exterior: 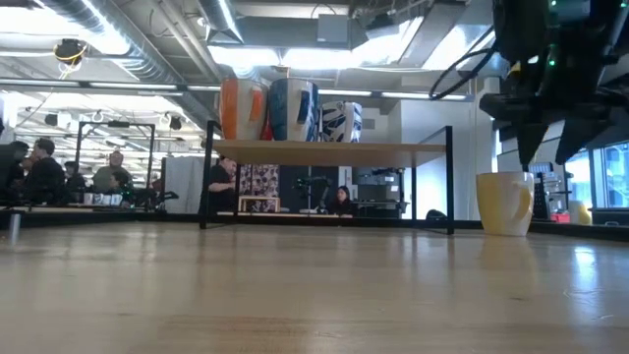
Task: Place coffee mugs
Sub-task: Put the yellow cup on the shelf
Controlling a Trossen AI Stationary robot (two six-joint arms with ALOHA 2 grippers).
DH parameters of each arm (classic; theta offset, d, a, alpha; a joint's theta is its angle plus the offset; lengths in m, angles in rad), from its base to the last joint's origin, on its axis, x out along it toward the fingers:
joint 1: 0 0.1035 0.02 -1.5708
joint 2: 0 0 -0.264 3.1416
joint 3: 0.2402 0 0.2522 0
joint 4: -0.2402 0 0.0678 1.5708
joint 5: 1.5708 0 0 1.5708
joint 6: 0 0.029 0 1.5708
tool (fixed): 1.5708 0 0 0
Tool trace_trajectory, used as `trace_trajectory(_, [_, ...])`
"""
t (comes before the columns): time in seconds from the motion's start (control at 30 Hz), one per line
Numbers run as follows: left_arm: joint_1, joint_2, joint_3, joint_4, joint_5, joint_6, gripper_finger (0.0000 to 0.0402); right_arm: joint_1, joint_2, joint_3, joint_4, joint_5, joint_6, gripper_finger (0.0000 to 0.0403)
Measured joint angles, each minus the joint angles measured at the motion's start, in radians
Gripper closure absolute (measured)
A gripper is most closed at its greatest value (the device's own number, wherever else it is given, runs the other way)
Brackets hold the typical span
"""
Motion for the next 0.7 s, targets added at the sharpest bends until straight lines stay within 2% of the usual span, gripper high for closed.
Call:
trace_trajectory(0.1, [0.016,0.000,0.000,0.009,0.000,0.000,0.0257,-0.033,-0.034,-0.043,0.051,0.026,-0.026,0.0183])
trace_trajectory(0.27, [0.035,0.011,0.000,0.014,0.000,-0.006,0.0257,-0.097,-0.087,-0.119,0.179,0.007,-0.114,0.0183])
trace_trajectory(0.5, [0.037,0.012,0.000,0.018,0.007,-0.015,0.0257,-0.169,-0.101,-0.184,0.266,0.010,-0.187,0.0183])
trace_trajectory(0.7, [0.037,0.012,0.000,0.019,0.008,-0.015,0.0257,-0.191,-0.101,-0.209,0.357,0.079,-0.258,0.0183])
